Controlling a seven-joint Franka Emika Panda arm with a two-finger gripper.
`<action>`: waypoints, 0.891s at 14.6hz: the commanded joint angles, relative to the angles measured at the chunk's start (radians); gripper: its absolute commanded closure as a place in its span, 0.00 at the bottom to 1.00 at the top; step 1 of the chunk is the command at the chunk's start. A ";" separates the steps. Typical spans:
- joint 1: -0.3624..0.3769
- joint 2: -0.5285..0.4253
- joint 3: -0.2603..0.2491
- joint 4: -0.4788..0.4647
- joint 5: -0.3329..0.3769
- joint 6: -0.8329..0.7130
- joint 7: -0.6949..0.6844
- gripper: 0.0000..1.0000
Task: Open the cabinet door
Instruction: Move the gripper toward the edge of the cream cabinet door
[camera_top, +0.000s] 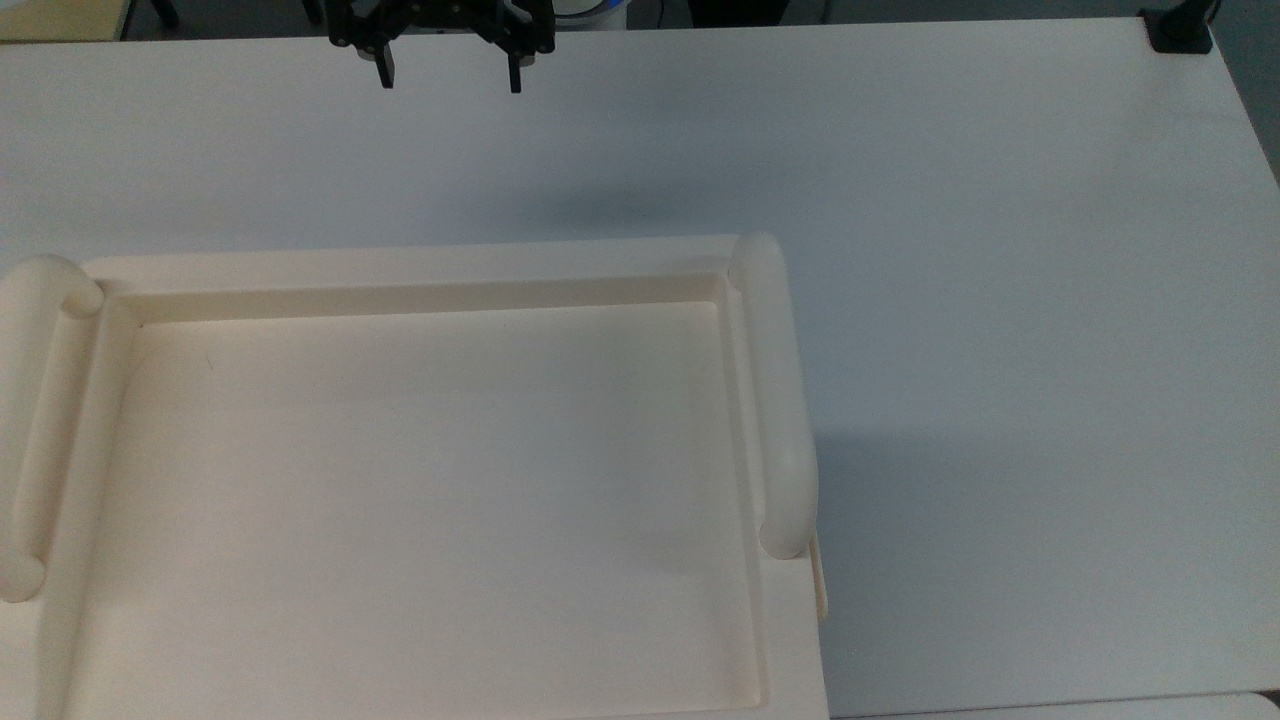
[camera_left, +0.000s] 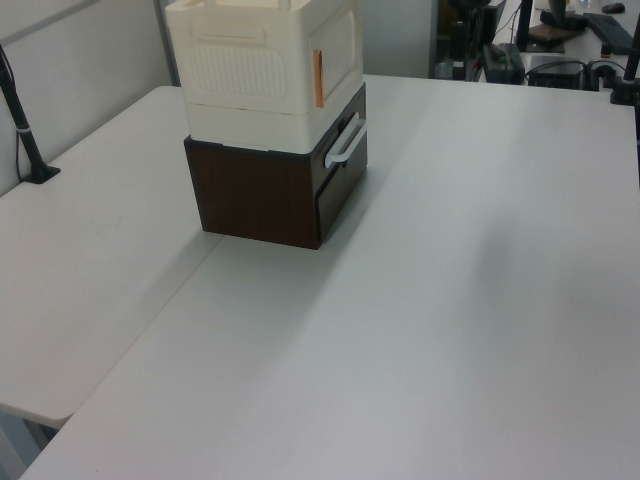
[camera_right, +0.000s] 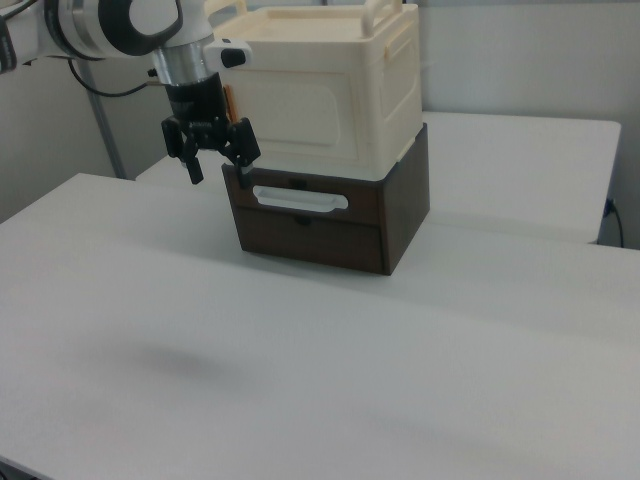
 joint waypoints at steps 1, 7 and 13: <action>0.005 -0.019 -0.003 -0.028 -0.019 0.007 0.019 0.00; 0.017 -0.003 0.002 -0.015 0.006 0.097 0.037 0.00; 0.075 0.061 0.008 0.101 0.004 0.169 0.134 0.00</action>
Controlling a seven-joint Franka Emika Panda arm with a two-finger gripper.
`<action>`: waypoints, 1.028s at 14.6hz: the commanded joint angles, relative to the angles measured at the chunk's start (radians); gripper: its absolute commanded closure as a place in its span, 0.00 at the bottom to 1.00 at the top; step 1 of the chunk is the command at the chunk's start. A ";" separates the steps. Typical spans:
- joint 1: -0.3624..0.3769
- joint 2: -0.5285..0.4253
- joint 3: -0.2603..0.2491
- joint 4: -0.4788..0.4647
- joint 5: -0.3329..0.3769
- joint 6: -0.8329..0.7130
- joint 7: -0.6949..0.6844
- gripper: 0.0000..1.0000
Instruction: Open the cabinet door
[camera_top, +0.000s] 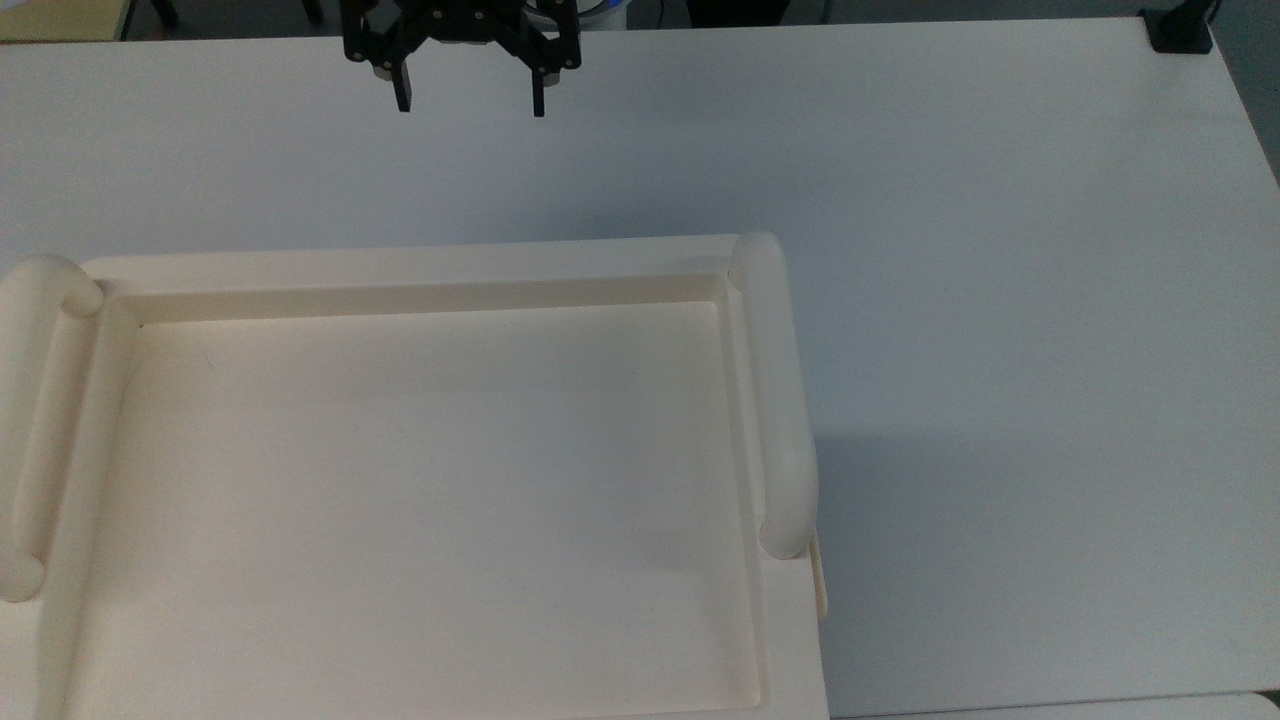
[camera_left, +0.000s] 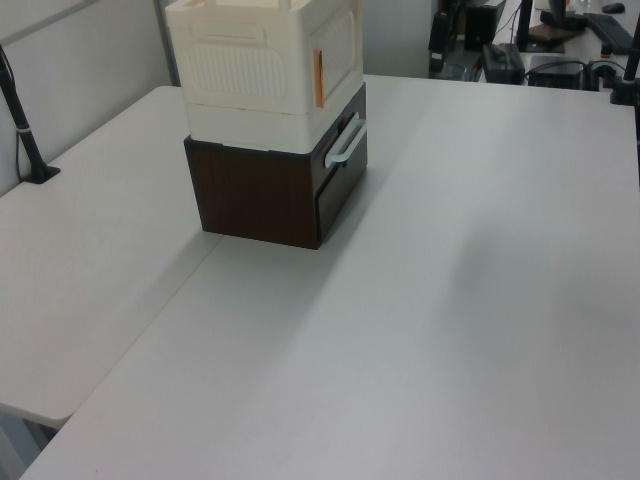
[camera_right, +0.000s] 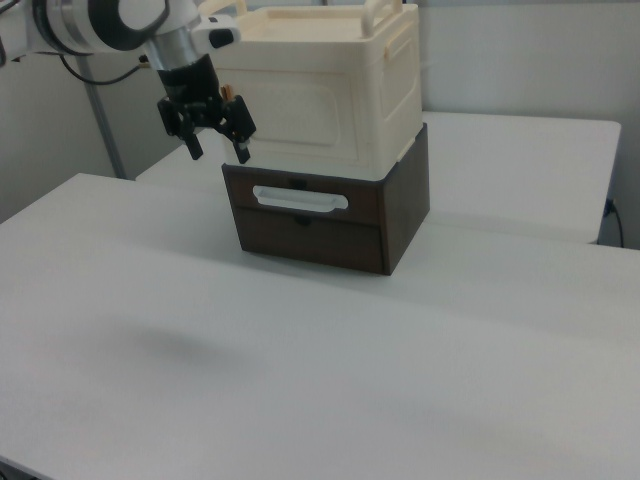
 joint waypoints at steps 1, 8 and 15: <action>0.048 0.071 -0.004 0.096 0.002 0.087 0.135 0.00; 0.110 0.153 -0.004 0.097 0.000 0.453 0.251 0.00; 0.113 0.203 -0.004 0.097 -0.017 0.633 0.220 0.00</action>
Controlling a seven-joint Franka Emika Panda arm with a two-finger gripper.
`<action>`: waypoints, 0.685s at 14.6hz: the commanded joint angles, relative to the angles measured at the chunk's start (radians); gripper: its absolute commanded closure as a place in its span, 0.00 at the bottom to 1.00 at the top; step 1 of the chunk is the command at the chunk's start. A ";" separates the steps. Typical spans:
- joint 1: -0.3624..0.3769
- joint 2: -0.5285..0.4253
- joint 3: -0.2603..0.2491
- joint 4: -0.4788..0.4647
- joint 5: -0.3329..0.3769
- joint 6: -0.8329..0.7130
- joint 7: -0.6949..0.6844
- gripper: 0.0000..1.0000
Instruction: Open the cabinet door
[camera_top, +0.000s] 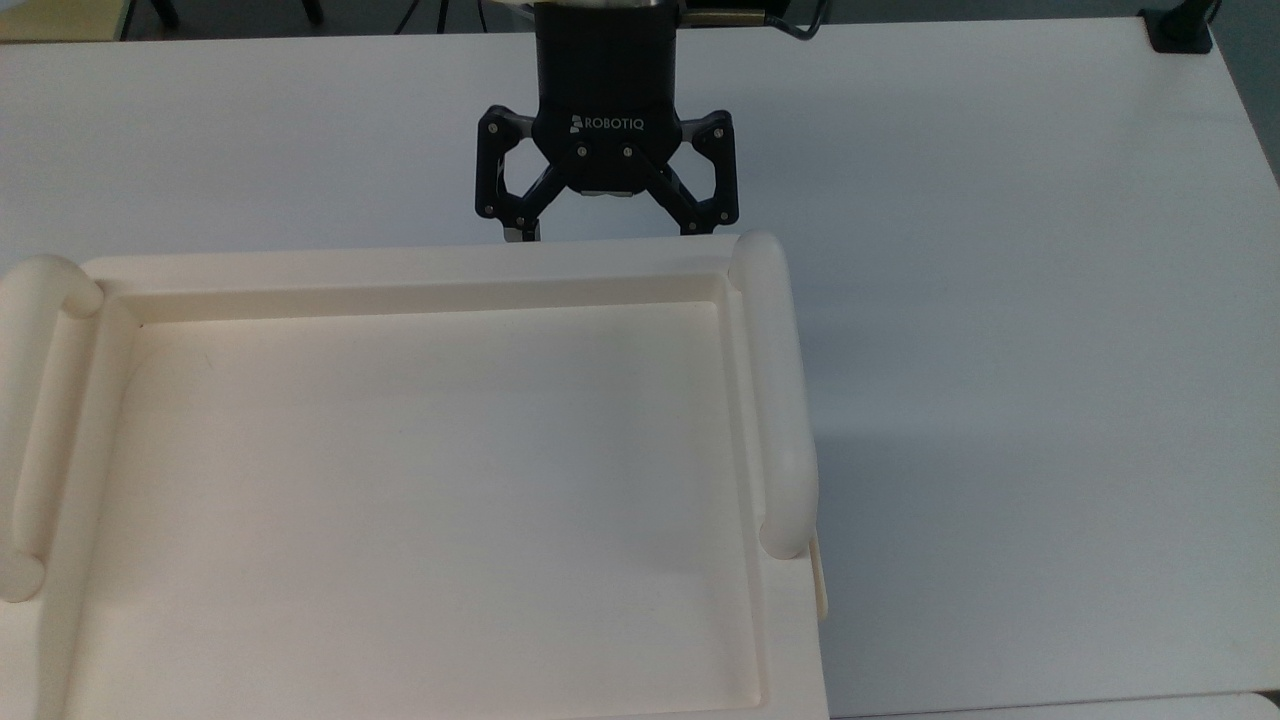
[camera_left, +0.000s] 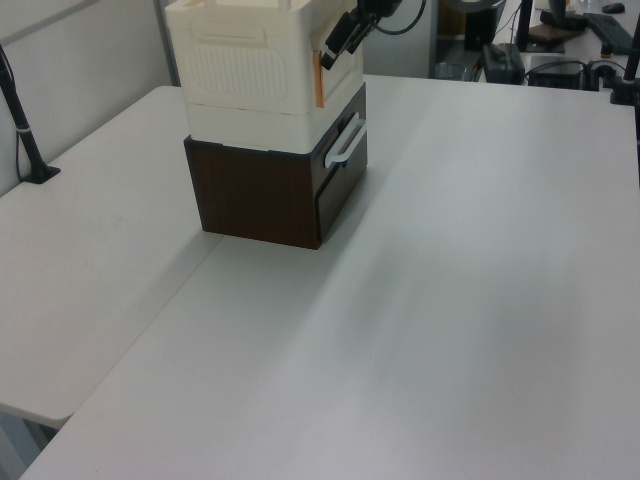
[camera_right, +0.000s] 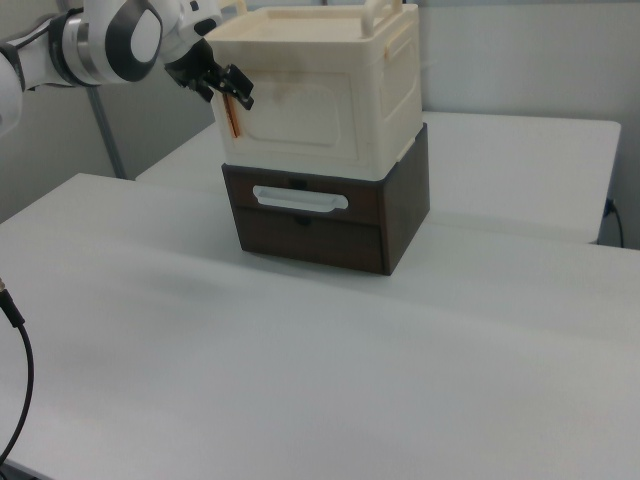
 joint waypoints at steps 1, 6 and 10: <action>0.009 0.029 -0.006 0.014 -0.015 0.062 -0.017 0.00; 0.026 0.029 -0.006 0.012 -0.016 0.081 -0.118 0.18; 0.029 0.024 -0.006 0.009 -0.018 0.079 -0.166 0.41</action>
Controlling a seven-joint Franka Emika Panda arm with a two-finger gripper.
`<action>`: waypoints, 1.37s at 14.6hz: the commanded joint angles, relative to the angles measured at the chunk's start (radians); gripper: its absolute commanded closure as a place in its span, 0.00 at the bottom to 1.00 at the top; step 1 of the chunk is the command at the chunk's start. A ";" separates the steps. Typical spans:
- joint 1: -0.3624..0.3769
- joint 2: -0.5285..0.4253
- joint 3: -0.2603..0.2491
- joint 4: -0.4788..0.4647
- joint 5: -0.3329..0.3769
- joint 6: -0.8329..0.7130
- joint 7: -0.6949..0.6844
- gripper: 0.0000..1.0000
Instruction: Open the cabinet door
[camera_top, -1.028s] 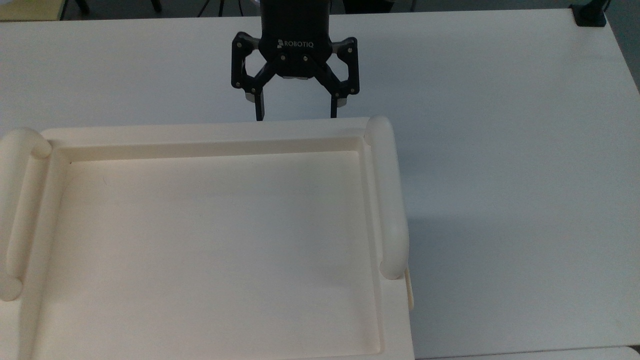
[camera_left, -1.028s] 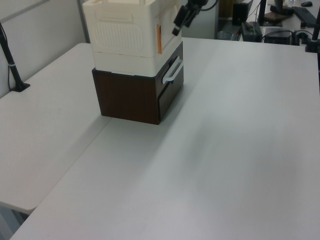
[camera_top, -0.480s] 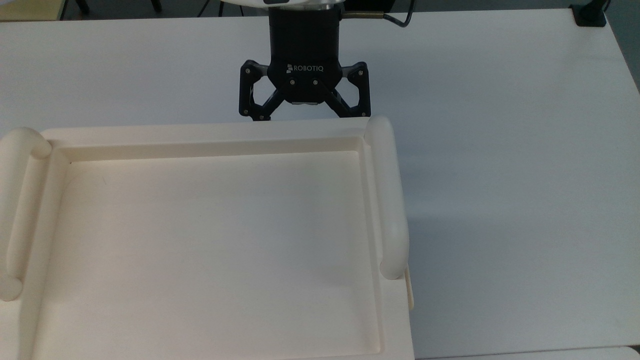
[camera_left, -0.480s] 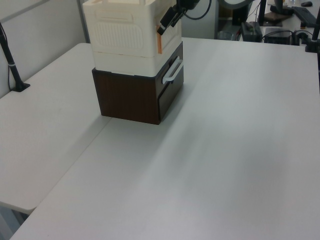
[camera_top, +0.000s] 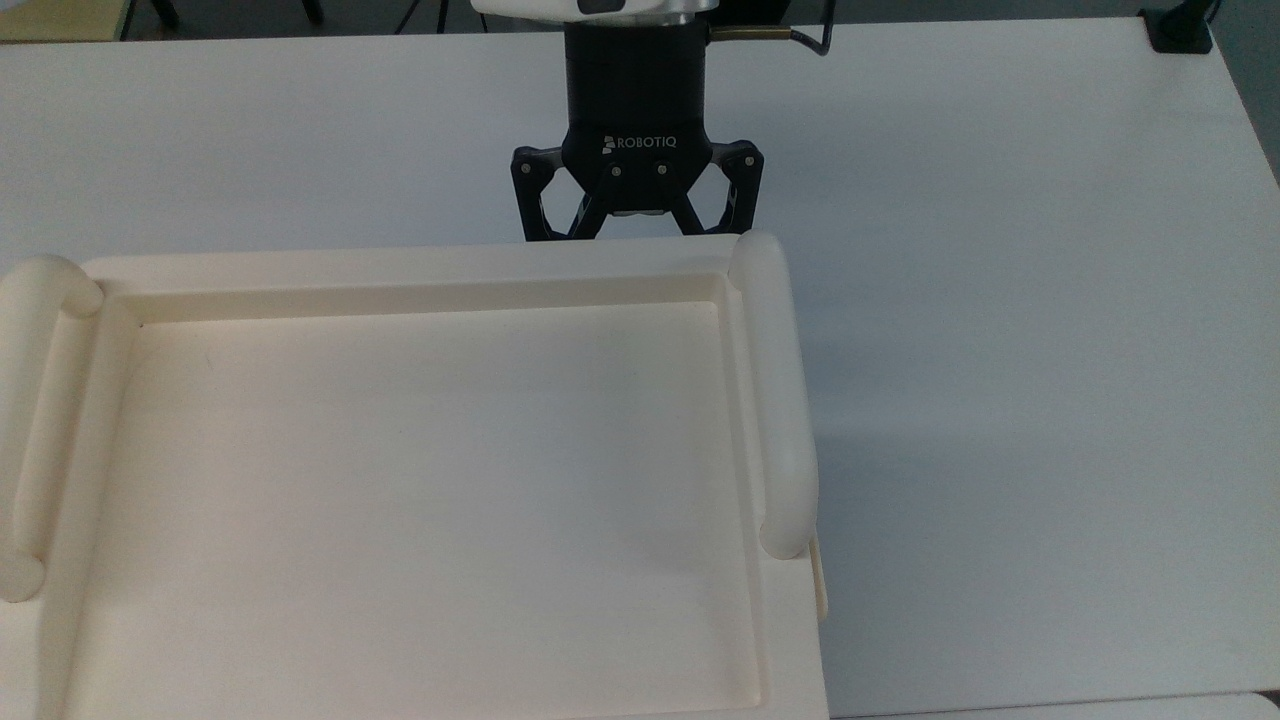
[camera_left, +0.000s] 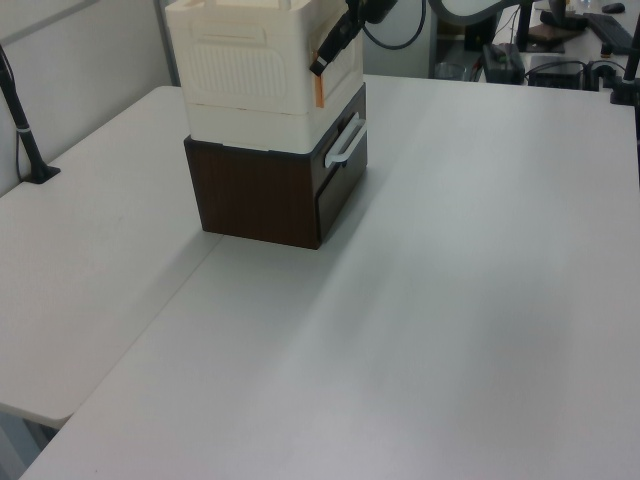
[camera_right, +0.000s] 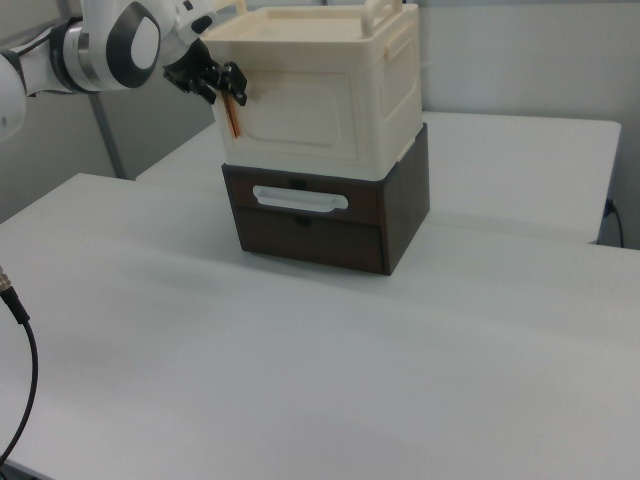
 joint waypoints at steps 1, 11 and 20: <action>0.010 0.000 -0.006 0.002 -0.016 0.015 -0.042 0.49; 0.016 -0.025 -0.008 -0.036 -0.022 -0.002 -0.033 0.89; 0.013 -0.103 -0.006 -0.060 -0.020 -0.335 -0.033 0.57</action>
